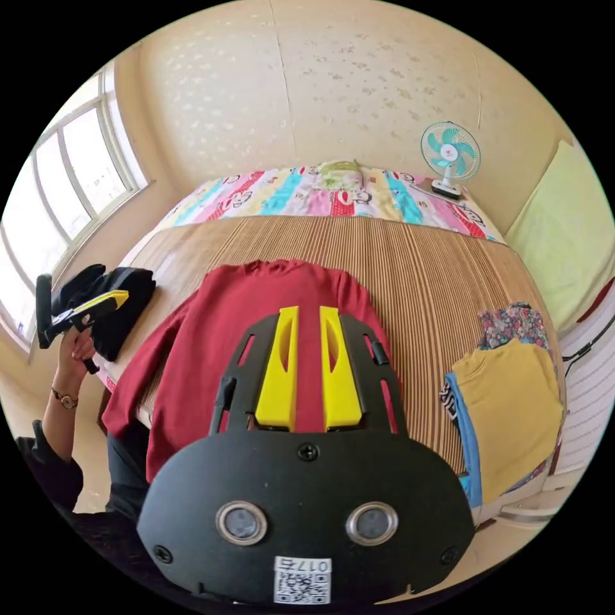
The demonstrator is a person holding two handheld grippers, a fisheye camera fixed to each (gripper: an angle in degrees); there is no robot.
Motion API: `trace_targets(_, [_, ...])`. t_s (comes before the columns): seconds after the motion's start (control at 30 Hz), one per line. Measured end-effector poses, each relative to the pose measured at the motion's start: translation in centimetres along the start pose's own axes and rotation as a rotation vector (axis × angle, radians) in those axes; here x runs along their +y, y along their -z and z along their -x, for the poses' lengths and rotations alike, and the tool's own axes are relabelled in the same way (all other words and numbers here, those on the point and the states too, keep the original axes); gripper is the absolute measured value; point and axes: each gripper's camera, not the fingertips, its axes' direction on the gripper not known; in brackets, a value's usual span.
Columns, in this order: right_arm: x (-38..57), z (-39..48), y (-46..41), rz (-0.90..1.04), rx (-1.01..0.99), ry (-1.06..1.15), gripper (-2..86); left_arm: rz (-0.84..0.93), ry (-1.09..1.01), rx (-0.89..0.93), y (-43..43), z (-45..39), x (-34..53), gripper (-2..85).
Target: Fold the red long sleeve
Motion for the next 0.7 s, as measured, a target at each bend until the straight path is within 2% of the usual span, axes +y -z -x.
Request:
trace_targets(0.03, [2.3,0.0,-3.6,0.085,-0.006,-0.013,6.5,0.044,-0.014,0.004,-1.6,-0.5,0.8,6.8])
trace_targets(0.07, [3.6,0.0,-5.4,0.138,-0.01,-0.018,6.4,0.16,-0.009,-0.002,-4.8,-1.2,2.4,6.5])
trace_targets(0.1, [6.2,-0.2,-8.9,0.268,-0.01,-0.045,6.0,0.32,0.018,-0.016,-8.2,-1.4,4.3,5.4])
trace_targets(0.13, [9.2,-0.5,-7.9,0.079,-0.048,-0.085,5.5,0.372,0.037,-0.033,-9.4,-1.4,5.4,4.9])
trace_targets(0.17, [10.6,-0.6,-7.1,0.016,-0.062,-0.077,5.2,0.199,0.044,-0.029,-8.1,-1.4,7.5,3.9])
trace_targets(0.2, [12.1,-1.1,-6.4,0.037,-0.07,-0.084,4.6,0.142,0.037,-0.039,-7.3,-1.3,9.0,2.7])
trace_targets(0.27, [13.3,-3.1,-4.4,0.069,-0.124,-0.157,4.5,0.111,0.049,-0.012,-6.4,-0.6,10.4,0.9])
trace_targets(0.37, [15.7,-9.1,-0.1,-0.024,-0.157,-0.445,6.0,0.135,0.116,0.043,-5.4,0.9,11.1,-0.3])
trace_targets(0.43, [16.2,-13.0,1.7,-0.083,-0.041,-0.528,8.5,0.159,0.156,0.08,-5.4,1.7,10.9,-0.6])
trace_targets(0.47, [15.8,-13.7,1.4,-0.062,0.0,-0.517,8.7,0.167,0.18,0.09,-5.5,2.2,10.6,-0.7])
trace_targets(0.5, [14.7,-15.3,-0.3,0.051,0.036,-0.508,9.0,0.176,0.191,0.092,-5.8,2.5,10.2,-0.8])
trace_targets(0.53, [13.2,-16.6,-3.0,0.228,-0.025,-0.477,8.6,0.183,0.194,0.092,-5.9,2.6,9.9,-0.8])
trace_targets(0.6, [11.4,-17.9,-3.6,0.303,-0.058,-0.443,6.3,0.22,0.212,0.087,-6.4,3.2,8.7,-0.8])
trace_targets(0.67, [9.9,-19.6,0.0,0.22,-0.183,-0.46,4.3,0.252,0.217,0.08,-6.6,3.5,7.9,-0.8])
trace_targets(0.7, [9.5,-21.2,3.8,0.066,-0.347,-0.467,3.5,0.263,0.207,0.075,-6.8,3.7,7.5,-0.8])
